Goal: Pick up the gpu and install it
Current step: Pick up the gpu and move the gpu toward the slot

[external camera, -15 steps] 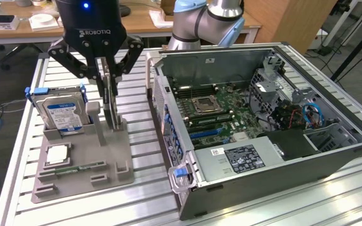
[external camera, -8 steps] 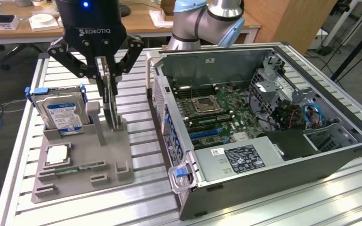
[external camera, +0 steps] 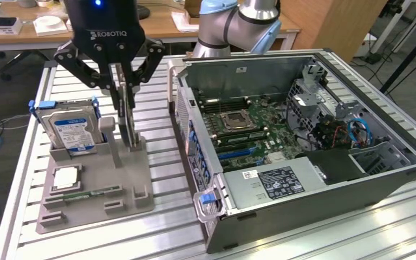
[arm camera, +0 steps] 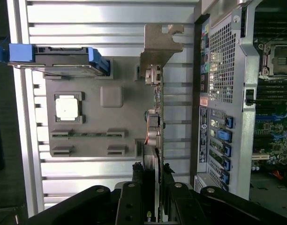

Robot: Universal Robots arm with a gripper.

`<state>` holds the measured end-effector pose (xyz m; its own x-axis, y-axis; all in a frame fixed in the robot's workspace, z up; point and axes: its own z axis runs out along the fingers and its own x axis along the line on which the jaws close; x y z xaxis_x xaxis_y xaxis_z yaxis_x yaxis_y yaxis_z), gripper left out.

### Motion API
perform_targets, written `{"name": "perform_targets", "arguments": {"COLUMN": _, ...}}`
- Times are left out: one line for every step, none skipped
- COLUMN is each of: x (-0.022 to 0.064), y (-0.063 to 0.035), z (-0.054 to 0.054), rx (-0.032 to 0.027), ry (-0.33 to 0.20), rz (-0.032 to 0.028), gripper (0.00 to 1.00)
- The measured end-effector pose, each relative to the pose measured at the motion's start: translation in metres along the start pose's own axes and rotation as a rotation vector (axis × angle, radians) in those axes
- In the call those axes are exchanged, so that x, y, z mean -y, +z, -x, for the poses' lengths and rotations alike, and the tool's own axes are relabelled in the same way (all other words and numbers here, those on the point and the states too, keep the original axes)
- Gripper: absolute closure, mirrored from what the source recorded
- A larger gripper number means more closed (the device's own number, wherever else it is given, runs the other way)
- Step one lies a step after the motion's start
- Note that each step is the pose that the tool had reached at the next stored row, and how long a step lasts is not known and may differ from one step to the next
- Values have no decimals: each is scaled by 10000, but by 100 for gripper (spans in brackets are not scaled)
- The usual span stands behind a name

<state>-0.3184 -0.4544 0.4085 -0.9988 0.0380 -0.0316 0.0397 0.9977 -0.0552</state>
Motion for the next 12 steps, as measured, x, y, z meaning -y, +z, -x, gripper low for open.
{"name": "perform_targets", "arguments": {"x": 0, "y": -6, "z": 0, "rx": 0, "ry": 0, "rz": 0, "gripper": 74}}
{"name": "perform_targets", "arguments": {"x": 1, "y": -14, "z": 0, "rx": 0, "ry": 0, "rz": 0, "gripper": 74}}
{"name": "perform_targets", "arguments": {"x": 1, "y": -21, "z": 1, "rx": 0, "ry": 0, "rz": 0, "gripper": 74}}
{"name": "perform_targets", "arguments": {"x": 2, "y": -27, "z": 1, "rx": 0, "ry": -1, "rz": -1, "gripper": 74}}
{"name": "perform_targets", "arguments": {"x": 2, "y": -34, "z": 1, "rx": 0, "ry": 0, "rz": -1, "gripper": 74}}
{"name": "perform_targets", "arguments": {"x": 2, "y": -40, "z": 1, "rx": 0, "ry": 0, "rz": -2, "gripper": 74}}
{"name": "perform_targets", "arguments": {"x": 3, "y": -46, "z": 1, "rx": 0, "ry": 0, "rz": -3, "gripper": 74}}
{"name": "perform_targets", "arguments": {"x": 3, "y": -52, "z": 2, "rx": 0, "ry": 0, "rz": -3, "gripper": 74}}
{"name": "perform_targets", "arguments": {"x": 3, "y": -57, "z": 2, "rx": 0, "ry": 0, "rz": -4, "gripper": 74}}
{"name": "perform_targets", "arguments": {"x": 3, "y": -62, "z": 2, "rx": 0, "ry": -1, "rz": -5, "gripper": 74}}
{"name": "perform_targets", "arguments": {"x": 4, "y": -67, "z": 2, "rx": 0, "ry": -1, "rz": -5, "gripper": 74}}
{"name": "perform_targets", "arguments": {"x": 4, "y": -71, "z": 2, "rx": 0, "ry": 0, "rz": -5, "gripper": 74}}
